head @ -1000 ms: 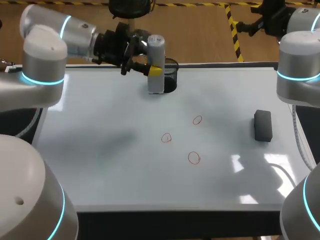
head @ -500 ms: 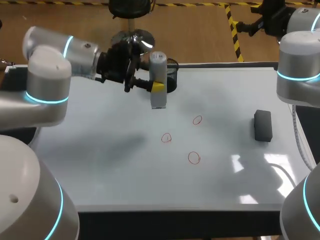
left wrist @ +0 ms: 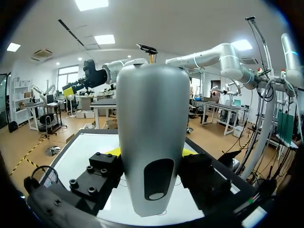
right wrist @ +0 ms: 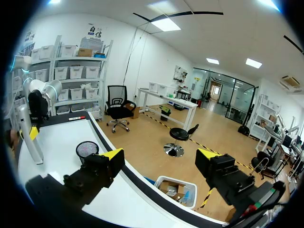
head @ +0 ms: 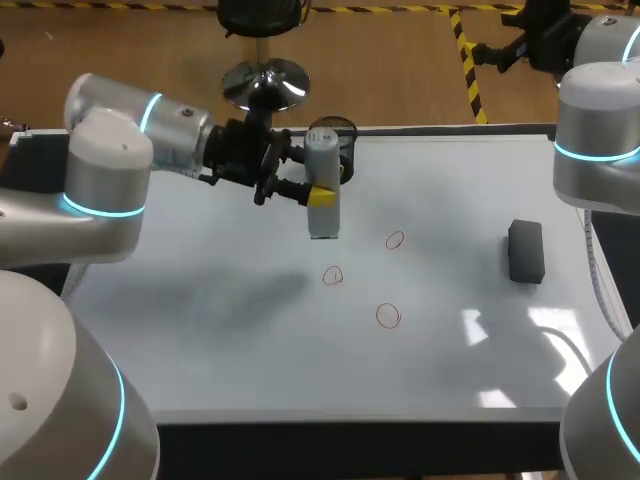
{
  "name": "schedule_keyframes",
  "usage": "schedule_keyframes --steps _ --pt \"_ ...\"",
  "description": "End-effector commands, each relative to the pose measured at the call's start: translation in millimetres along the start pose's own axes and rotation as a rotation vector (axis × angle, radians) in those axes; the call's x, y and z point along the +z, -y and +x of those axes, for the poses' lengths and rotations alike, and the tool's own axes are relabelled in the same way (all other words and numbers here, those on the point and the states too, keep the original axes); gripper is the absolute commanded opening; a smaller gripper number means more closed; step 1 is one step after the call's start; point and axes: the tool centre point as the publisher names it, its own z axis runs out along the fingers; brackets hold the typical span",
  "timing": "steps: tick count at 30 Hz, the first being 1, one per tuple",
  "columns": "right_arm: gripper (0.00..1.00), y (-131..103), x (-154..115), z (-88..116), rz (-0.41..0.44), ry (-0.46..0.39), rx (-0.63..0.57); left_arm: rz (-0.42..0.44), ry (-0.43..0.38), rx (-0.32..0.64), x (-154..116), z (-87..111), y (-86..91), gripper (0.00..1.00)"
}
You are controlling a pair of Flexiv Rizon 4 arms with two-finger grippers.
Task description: Pick up the inspection probe, press it on each red-marked spot on the whiteboard one by one, put down the probe, pick up the eraser, and wipe off all the red marks.
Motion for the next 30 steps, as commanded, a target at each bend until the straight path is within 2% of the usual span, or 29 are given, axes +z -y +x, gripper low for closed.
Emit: schedule_keyframes --steps 1,18,30 --pt "1.00 0 0 0 0.000 0.000 0.000 0.009 -0.009 0.005 6 -2.5 -8.1 0.00" --pt "1.00 0 0 0 0.000 0.000 0.000 0.013 -0.063 0.003 26 11.2 -28.0 0.00" --pt "1.00 0 0 0 0.000 0.000 0.000 0.006 -0.078 -0.020 32 12.5 -48.4 0.00"
